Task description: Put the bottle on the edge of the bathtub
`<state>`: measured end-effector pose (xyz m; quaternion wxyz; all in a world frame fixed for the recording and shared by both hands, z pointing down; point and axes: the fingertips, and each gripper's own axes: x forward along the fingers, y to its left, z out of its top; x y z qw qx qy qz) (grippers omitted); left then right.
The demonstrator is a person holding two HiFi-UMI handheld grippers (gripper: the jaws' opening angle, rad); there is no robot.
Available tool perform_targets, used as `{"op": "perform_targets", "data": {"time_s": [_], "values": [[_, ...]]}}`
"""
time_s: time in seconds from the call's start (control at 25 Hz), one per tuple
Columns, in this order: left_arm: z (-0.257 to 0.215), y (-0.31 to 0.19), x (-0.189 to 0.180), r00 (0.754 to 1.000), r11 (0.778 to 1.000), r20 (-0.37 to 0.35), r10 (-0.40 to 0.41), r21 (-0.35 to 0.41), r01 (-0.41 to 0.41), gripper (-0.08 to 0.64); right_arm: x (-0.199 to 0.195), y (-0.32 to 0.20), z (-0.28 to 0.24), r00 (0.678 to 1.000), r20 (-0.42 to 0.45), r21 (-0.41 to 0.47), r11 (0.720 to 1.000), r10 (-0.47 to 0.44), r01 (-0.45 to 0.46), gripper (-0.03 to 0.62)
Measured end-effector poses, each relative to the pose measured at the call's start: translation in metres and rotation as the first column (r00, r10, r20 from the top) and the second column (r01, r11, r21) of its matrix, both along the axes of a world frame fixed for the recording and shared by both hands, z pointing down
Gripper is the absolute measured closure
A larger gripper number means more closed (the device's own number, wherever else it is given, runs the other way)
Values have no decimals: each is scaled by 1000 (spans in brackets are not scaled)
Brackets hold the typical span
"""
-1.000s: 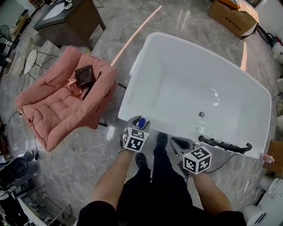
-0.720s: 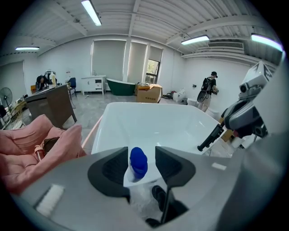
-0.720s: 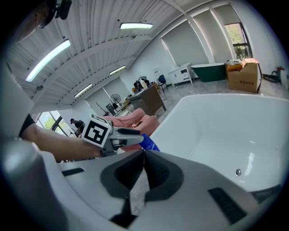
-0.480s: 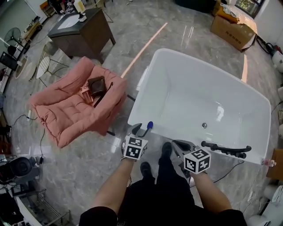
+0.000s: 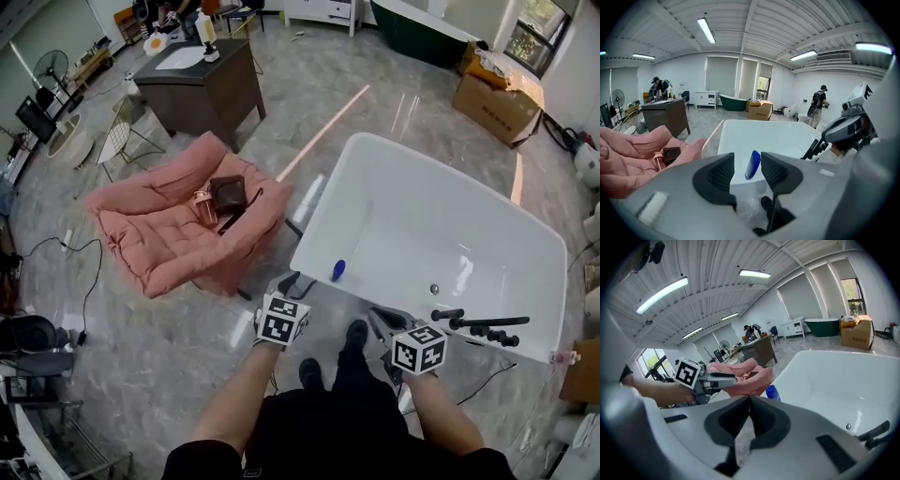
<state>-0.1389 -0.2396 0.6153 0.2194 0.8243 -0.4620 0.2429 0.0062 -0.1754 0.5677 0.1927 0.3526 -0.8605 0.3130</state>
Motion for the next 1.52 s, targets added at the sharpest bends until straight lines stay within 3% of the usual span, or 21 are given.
{"op": "perform_targets", "data": {"time_s": [0.4, 0.68, 1.0, 1.32, 1.52], "values": [[-14, 47, -42, 999, 1000, -48, -4, -30, 2, 391, -6, 43, -22, 996, -47, 35, 997, 73, -71, 580], [-39, 58, -34, 997, 1000, -81, 7, -17, -8, 416, 14, 44, -54, 993, -67, 104, 990, 102, -95, 580], [-62, 70, 12, 994, 1000, -110, 13, -19, -15, 442, 70, 41, -67, 989, -53, 149, 980, 141, -132, 580], [-92, 70, 84, 995, 999, -99, 1, 42, 3, 484, 181, 63, -64, 967, 32, 92, 963, 252, -254, 580], [-119, 70, 130, 993, 997, -116, -6, 76, 15, 519, 216, 54, -70, 971, 64, 113, 965, 231, -237, 580]]}}
